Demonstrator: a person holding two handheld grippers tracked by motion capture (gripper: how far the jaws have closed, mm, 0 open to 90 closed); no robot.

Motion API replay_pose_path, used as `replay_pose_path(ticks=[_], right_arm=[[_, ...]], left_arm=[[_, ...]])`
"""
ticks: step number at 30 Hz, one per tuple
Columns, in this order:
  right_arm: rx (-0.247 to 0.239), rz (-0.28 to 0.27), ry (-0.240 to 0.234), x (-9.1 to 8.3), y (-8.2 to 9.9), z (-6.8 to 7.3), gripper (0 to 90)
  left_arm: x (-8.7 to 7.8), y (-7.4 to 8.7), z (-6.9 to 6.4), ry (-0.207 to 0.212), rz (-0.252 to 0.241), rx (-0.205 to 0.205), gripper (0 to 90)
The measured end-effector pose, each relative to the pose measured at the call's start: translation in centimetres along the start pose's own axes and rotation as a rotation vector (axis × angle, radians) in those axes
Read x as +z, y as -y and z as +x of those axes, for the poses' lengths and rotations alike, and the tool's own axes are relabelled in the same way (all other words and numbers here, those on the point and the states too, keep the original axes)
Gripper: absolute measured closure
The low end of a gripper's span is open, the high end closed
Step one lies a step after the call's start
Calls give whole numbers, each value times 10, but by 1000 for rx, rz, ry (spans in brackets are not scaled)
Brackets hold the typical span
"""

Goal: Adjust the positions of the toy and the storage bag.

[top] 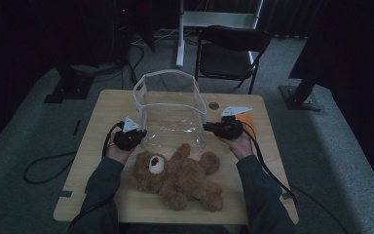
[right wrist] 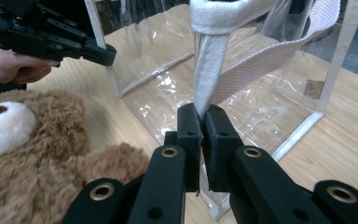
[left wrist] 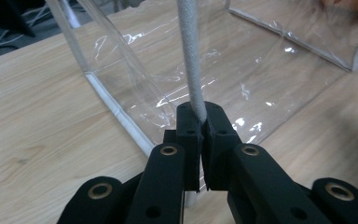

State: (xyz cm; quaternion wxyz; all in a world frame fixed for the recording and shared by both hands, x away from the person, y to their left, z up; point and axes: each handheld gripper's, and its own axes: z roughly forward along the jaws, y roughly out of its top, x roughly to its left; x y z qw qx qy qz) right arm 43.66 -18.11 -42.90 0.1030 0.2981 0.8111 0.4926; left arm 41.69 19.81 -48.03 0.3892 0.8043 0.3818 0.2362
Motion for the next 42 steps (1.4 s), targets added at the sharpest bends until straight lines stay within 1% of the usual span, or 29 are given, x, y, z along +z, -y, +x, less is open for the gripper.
replay_pose_path(ticks=[1, 4, 7, 9, 11, 13, 15, 16, 18, 27, 30, 31, 33, 34, 36, 42], right_arm=[[-1, -2, 1, -4, 2, 0, 859], [-4, -5, 4, -12, 7, 0, 859], [-3, -12, 6, -22, 13, 0, 859], [0, -19, 6, -28, 16, 1, 859], [-1, -27, 4, -34, 19, 2, 859], [-3, -30, 3, -39, 21, 3, 858], [-4, -30, 4, -40, 22, 4, 858], [-2, -29, 5, -43, 24, 5, 858], [-2, -29, 5, -43, 26, 5, 857], [-6, -29, 7, -53, 37, 11, 855], [-10, -31, 8, -56, 39, 13, 855], [-14, -32, 10, -59, 41, 15, 855], [-16, -32, 13, -61, 43, 16, 855], [-16, -32, 16, -65, 45, 17, 854], [-15, -34, 18, -68, 47, 18, 854], [-13, -35, 20, -75, 52, 21, 854]], left_arm=[[0, -1, -4, 13, -3, 11, 868], [-2, -1, -11, 37, -8, 33, 869], [-5, -1, -18, 63, -21, 41, 870], [-6, 0, -20, 69, -21, 49, 870], [-9, 0, -25, 86, -32, 58, 870], [-11, 0, -27, 95, -33, 62, 870], [-11, 0, -27, 95, -33, 62, 870], [-12, 1, -28, 104, -30, 68, 870], [-12, 1, -29, 106, -30, 66, 870], [-17, 3, -35, 128, -26, 93, 870], [-17, 3, -37, 138, -26, 97, 870], [-19, 3, -39, 145, -22, 108, 870], [-19, 3, -39, 145, -22, 108, 870], [-20, 2, -43, 158, -22, 120, 870], [-20, 2, -46, 167, -22, 124, 869], [-23, 2, -52, 184, -17, 143, 869]])
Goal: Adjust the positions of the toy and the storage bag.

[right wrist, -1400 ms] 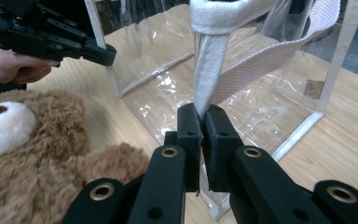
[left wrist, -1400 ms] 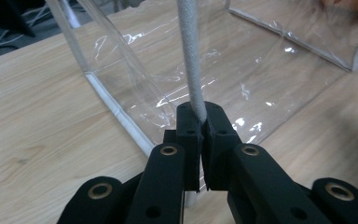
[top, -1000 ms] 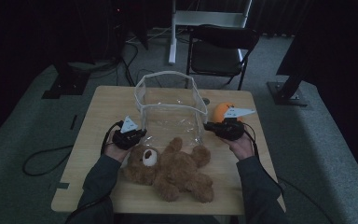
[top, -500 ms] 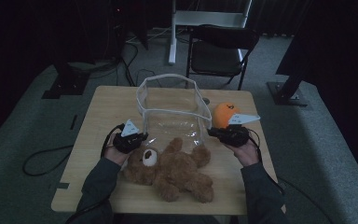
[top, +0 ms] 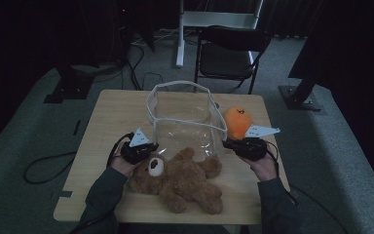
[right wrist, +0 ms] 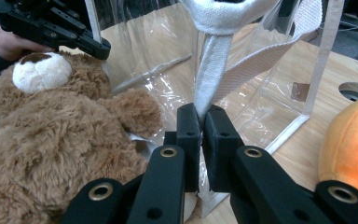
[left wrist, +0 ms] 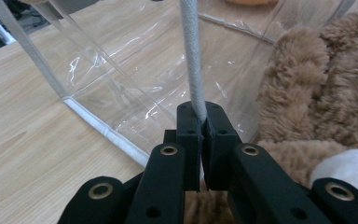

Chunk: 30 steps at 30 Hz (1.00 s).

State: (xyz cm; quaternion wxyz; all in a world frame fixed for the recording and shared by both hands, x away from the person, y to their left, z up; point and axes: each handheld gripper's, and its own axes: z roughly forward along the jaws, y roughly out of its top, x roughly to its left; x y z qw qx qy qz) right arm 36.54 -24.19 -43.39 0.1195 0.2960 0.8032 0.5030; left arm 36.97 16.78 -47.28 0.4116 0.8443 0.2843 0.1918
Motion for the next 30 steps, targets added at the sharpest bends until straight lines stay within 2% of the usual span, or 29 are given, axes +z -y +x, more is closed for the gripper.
replay_pose_path(ticks=[5, 10, 12, 14, 17, 19, 22, 27, 30], right_arm=[[-8, 5, 2, -8, 4, 7, 854], [-3, 2, 1, -11, 7, 9, 846], [3, -3, 1, -11, 7, 7, 748], [-4, 4, 30, -12, 5, 8, 652], [-17, 9, 46, -14, 3, 9, 568], [-27, 11, 61, -16, 3, 10, 534], [-20, -3, 69, -22, 3, 10, 501], [-28, -36, 78, -34, 1, 13, 478], [-27, -55, 63, -40, -2, 15, 475]], left_arm=[[-2, 2, -5, 24, 1, 3, 868], [-2, 2, -5, 35, 0, 4, 864], [-2, 2, -3, 34, -3, -2, 838], [-2, 3, -2, 27, -2, 1, 789], [-6, 4, 0, 36, -26, -15, 718], [-12, 5, 4, 45, -59, -40, 659], [-19, 8, 9, 48, -73, -57, 602], [-30, 15, 14, 56, -115, -86, 585], [-37, 21, 20, 13, -115, -105, 573]])
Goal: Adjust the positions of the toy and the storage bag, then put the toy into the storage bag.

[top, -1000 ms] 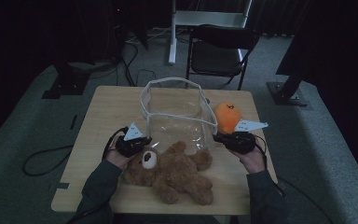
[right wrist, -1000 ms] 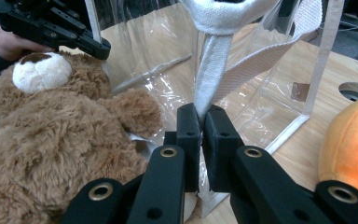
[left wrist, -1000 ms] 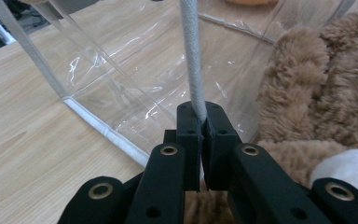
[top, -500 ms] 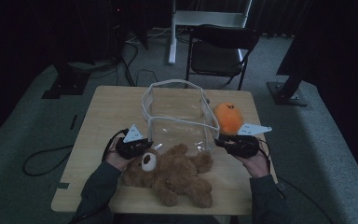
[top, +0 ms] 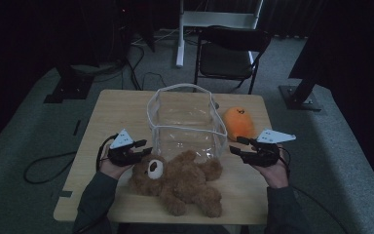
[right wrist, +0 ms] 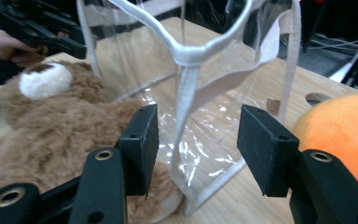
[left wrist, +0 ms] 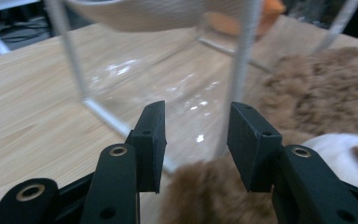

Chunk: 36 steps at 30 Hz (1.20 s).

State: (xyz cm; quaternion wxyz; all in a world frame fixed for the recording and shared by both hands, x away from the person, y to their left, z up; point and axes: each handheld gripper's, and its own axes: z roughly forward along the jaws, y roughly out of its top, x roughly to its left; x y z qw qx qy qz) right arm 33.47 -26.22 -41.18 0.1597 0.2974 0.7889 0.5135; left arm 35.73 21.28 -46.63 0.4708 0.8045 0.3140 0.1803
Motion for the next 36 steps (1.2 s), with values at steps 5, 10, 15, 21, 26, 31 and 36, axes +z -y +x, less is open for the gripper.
replay_pose_path(ticks=[5, 10, 15, 21, 26, 31, 36], right_arm=[[-16, 4, -55, 1, -5, 7, 507], [-30, 0, -78, 4, -9, 13, 500], [-34, -2, -94, 7, -9, 14, 475], [-47, 11, -120, 14, -8, 18, 459], [-56, 23, -128, 18, -7, 22, 439], [-72, 36, -141, 26, -8, 26, 403], [-93, 53, -154, 36, -13, 32, 386]], left_arm=[[-4, 9, 13, -69, 19, -30, 531], [2, 23, 25, -123, 53, -84, 493], [10, 38, 36, -173, 93, -132, 473], [11, 48, 44, -190, 108, -158, 449], [12, 53, 48, -199, 122, -172, 441], [15, 57, 51, -219, 137, -185, 430], [18, 60, 52, -230, 160, -194, 420]])
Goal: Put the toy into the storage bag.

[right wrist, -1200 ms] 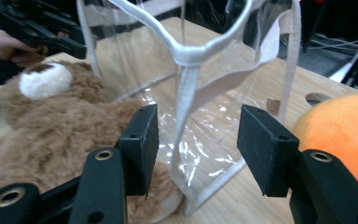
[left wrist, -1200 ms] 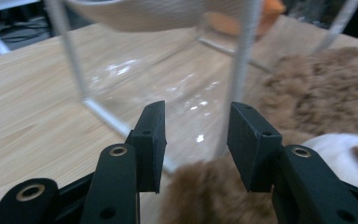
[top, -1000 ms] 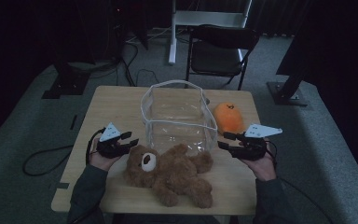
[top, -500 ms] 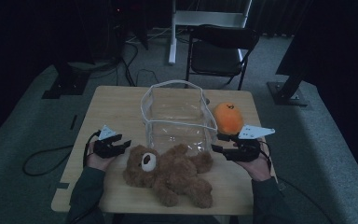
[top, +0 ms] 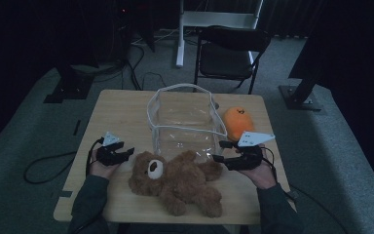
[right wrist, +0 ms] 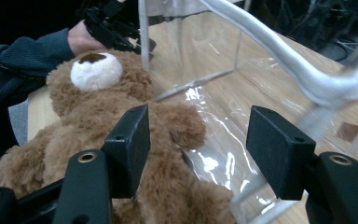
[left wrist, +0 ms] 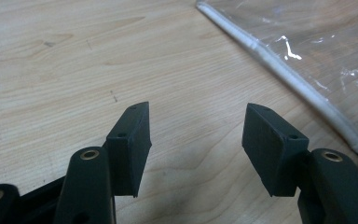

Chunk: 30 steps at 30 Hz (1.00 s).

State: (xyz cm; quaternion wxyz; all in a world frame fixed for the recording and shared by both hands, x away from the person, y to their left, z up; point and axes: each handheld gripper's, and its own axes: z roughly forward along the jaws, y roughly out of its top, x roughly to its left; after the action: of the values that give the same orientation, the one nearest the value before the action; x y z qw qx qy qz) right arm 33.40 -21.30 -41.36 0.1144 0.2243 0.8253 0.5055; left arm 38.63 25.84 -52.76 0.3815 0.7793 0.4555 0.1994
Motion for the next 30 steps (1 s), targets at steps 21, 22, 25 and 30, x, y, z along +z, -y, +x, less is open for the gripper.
replay_pose_path(ticks=[21, 22, 25, 30], right_arm=[[-67, 32, -103, 36, -27, 17, 383], [-71, 35, -104, 37, -28, 18, 383], [-80, 38, -108, 41, -30, 20, 384], [-88, 44, -120, 48, -32, 23, 382]], left_arm=[[15, 6, -1, -53, 78, 18, 402], [15, 6, -1, -52, 76, 18, 401], [16, 7, -1, -55, 66, 14, 392], [16, 6, -2, -55, 68, 12, 386]])
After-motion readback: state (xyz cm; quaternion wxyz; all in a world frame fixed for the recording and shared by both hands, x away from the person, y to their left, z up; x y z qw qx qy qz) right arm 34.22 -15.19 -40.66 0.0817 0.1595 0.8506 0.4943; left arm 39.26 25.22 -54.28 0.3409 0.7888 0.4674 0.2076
